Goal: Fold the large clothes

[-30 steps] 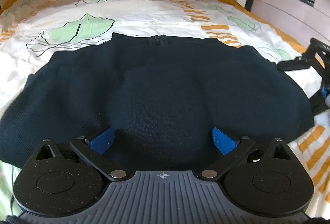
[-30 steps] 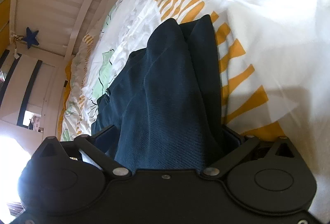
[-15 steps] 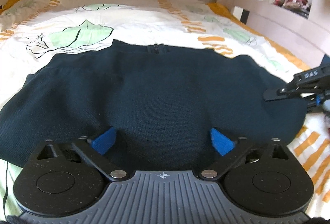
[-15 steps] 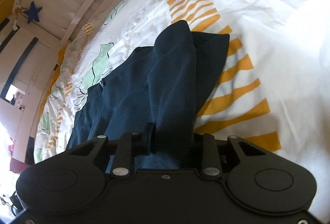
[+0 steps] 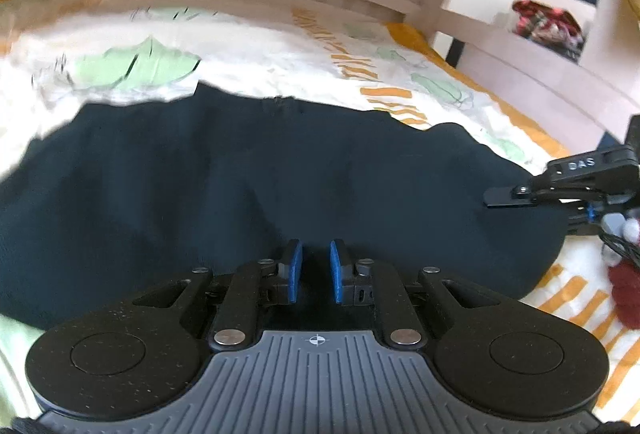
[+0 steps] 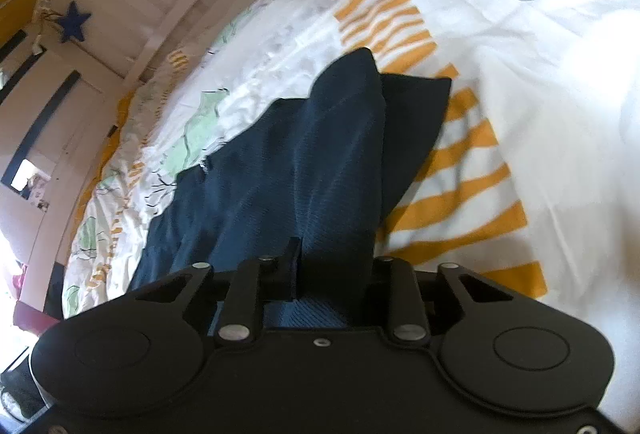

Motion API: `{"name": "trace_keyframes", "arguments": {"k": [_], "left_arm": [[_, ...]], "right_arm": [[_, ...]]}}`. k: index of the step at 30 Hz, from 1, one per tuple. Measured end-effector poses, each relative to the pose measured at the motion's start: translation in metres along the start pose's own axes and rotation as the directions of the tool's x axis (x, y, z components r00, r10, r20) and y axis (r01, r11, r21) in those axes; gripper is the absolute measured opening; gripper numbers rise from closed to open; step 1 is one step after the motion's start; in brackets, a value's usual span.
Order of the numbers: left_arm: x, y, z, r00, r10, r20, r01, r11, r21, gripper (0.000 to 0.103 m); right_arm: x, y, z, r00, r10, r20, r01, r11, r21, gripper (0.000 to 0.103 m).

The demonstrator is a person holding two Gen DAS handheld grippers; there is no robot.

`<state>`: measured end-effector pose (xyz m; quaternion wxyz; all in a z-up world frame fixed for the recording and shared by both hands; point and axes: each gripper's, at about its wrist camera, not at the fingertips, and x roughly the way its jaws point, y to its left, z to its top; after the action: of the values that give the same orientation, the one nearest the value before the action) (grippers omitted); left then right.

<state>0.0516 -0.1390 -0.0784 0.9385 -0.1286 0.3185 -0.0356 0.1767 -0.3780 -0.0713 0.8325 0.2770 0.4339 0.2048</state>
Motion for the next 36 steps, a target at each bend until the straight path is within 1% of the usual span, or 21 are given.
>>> {"name": "trace_keyframes", "arguments": {"k": [2,6,9,12,14,16,19,21,23,25,28,30,34,36], "left_arm": [[0.001,0.003,0.001,1.000,-0.008,-0.009,0.008,1.000,-0.012,0.016],[0.001,0.001,-0.001,1.000,0.004,-0.003,-0.004,1.000,-0.003,0.016],[0.001,0.003,-0.003,1.000,0.000,0.003,0.000,1.000,-0.026,0.016],[0.001,0.006,-0.003,1.000,-0.011,0.005,0.011,0.998,-0.059,0.016],[0.001,0.008,-0.004,1.000,-0.018,0.008,0.018,0.996,-0.083,0.016],[0.000,0.011,-0.004,1.000,-0.024,0.011,0.025,0.994,-0.103,0.016],[-0.002,0.014,-0.007,0.999,-0.033,0.020,0.036,0.990,-0.136,0.016],[-0.004,0.020,-0.009,0.999,-0.044,0.032,0.049,0.982,-0.182,0.016],[-0.007,0.028,-0.012,0.997,-0.061,0.042,0.070,0.967,-0.246,0.017],[-0.010,0.036,-0.015,0.996,-0.073,0.047,0.084,0.950,-0.301,0.017],[-0.016,0.043,-0.021,0.996,-0.074,0.052,0.087,0.929,-0.361,0.013],[-0.021,0.046,-0.025,0.996,-0.068,0.057,0.085,0.918,-0.387,0.011],[-0.029,0.050,-0.030,0.997,-0.055,0.055,0.073,0.902,-0.426,0.008],[-0.034,0.051,-0.031,0.998,-0.043,0.048,0.060,0.899,-0.434,0.005]], "right_arm": [[-0.004,0.007,0.001,1.000,0.011,0.011,-0.011,1.000,-0.019,0.031],[-0.015,0.027,0.004,0.998,0.043,0.041,-0.042,0.999,-0.032,0.028],[-0.024,0.050,0.009,0.995,0.076,0.058,-0.072,0.996,-0.057,0.027],[-0.025,0.081,0.017,0.992,0.113,0.051,-0.108,0.989,-0.101,0.027],[-0.019,0.105,0.022,0.988,0.153,0.027,-0.149,0.980,-0.131,0.027],[-0.005,0.129,0.026,0.982,0.188,-0.015,-0.188,0.970,-0.155,0.027],[0.027,0.162,0.027,0.971,0.218,-0.095,-0.232,0.957,-0.175,0.027],[0.050,0.179,0.024,0.963,0.225,-0.152,-0.251,0.951,-0.183,0.027],[0.077,0.197,0.019,0.956,0.213,-0.202,-0.255,0.944,-0.211,0.027],[0.100,0.208,0.014,0.946,0.203,-0.253,-0.259,0.942,-0.214,0.027],[0.133,0.221,0.005,0.932,0.158,-0.326,-0.243,0.940,-0.240,0.027],[0.148,0.229,-0.002,0.921,0.120,-0.371,-0.228,0.938,-0.262,0.027],[0.174,0.246,-0.015,0.899,0.049,-0.435,-0.201,0.929,-0.311,0.029],[0.183,0.254,-0.023,0.882,0.015,-0.470,-0.199,0.917,-0.344,0.029]]}}
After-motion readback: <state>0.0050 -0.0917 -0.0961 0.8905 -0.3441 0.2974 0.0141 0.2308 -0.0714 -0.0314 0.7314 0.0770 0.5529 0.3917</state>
